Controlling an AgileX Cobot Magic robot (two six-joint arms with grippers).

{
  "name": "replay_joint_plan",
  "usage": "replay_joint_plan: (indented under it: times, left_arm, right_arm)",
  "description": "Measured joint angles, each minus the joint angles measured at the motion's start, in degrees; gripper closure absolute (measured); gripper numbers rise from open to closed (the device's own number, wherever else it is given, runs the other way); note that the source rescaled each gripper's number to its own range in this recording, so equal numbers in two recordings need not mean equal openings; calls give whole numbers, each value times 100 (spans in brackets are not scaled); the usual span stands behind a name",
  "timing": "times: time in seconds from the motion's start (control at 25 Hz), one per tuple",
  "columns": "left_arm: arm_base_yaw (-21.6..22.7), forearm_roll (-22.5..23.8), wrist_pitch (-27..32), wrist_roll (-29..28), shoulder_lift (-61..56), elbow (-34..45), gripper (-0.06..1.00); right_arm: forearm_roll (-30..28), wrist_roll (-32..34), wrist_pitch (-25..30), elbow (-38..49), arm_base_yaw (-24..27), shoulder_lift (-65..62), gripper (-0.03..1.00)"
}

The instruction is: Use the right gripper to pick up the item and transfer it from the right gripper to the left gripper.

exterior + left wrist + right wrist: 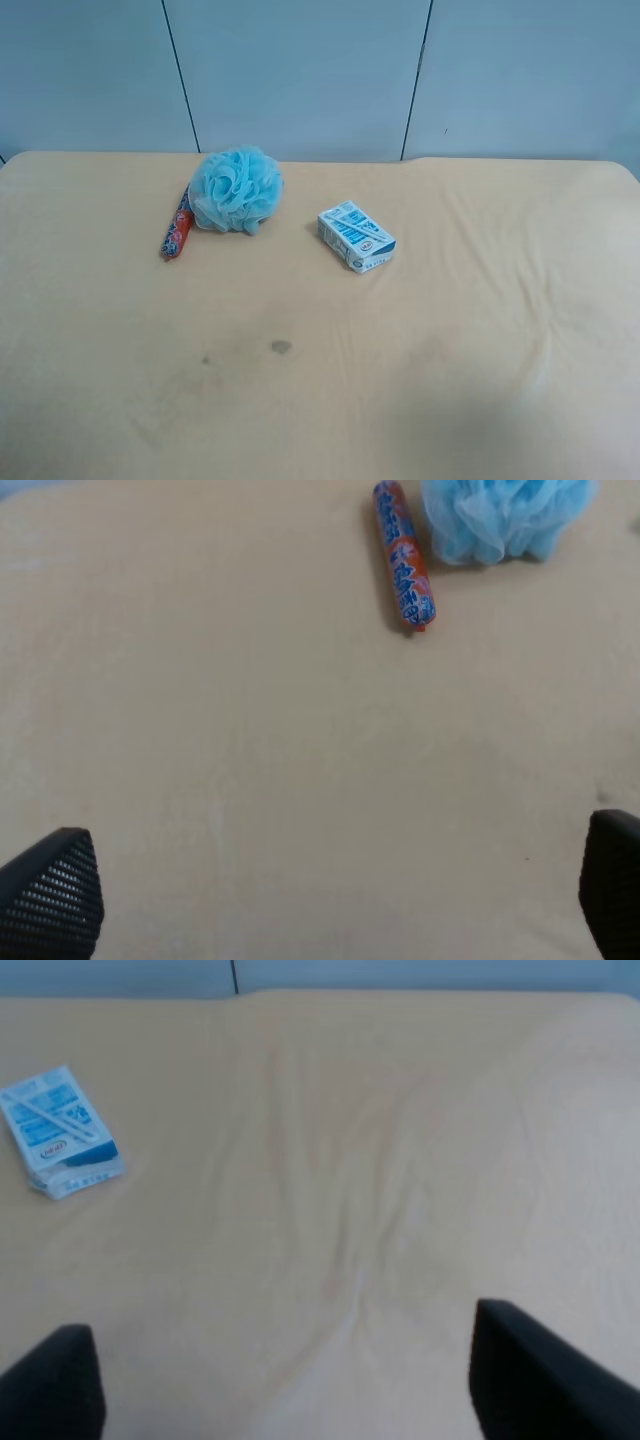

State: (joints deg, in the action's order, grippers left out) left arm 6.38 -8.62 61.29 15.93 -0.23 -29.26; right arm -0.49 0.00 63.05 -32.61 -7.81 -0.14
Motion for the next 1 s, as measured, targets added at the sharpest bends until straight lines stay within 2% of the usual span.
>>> replay_joint_plan:
  times: [1.0]
  left_arm:
    - [0, -110, 24, 127, -6, 0, 0]
  right_arm:
    - [0, 0, 0, 0, 0, 0, 36]
